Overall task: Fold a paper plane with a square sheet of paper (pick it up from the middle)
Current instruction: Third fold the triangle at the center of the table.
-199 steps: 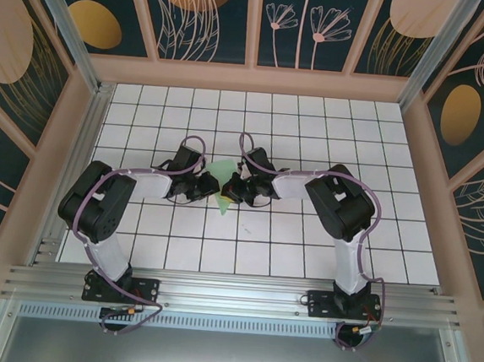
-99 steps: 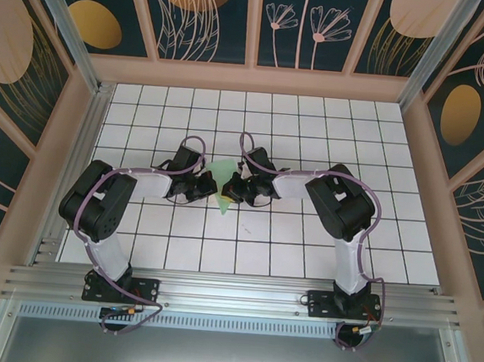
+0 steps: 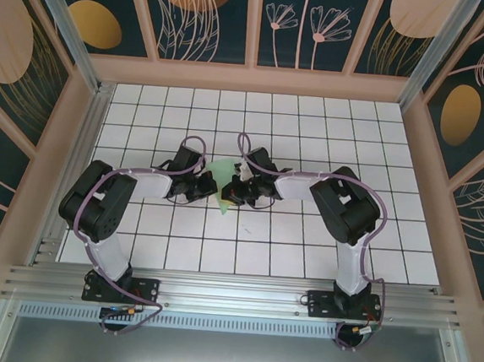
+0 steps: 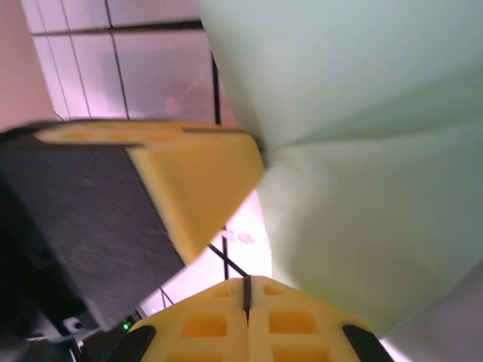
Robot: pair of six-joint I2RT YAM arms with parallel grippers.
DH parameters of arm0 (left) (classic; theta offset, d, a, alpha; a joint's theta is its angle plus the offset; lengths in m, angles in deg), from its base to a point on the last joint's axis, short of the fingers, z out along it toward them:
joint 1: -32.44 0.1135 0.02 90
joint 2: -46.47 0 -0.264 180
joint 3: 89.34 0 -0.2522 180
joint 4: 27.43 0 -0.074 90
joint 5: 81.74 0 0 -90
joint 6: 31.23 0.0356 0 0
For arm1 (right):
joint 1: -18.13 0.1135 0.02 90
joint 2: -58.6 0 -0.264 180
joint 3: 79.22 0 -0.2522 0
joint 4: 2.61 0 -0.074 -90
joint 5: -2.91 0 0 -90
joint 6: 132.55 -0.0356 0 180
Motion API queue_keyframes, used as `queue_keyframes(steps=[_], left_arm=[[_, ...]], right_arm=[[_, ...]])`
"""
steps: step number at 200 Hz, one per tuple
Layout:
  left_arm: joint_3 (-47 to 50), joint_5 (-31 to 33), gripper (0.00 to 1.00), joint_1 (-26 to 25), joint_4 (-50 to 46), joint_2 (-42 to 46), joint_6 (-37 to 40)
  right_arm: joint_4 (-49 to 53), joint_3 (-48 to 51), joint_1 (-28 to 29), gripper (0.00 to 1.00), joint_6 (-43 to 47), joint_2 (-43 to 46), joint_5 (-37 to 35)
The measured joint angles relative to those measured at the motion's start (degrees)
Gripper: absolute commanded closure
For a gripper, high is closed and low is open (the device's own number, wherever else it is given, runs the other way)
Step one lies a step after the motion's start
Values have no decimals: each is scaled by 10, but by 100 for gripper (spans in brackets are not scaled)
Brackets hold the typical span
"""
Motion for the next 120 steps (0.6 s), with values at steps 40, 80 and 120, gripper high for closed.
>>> queue_keyframes(steps=[40,80,120], left_arm=[[1,0,100,0,1,0,0],[4,2,100,0,9,0,0],[7,3,100,0,14,1,0]], right_arm=[[20,7,10,94,17,0,16],[38,7,11,94,32,-1,16],[43,5,10,94,46,-9,18]])
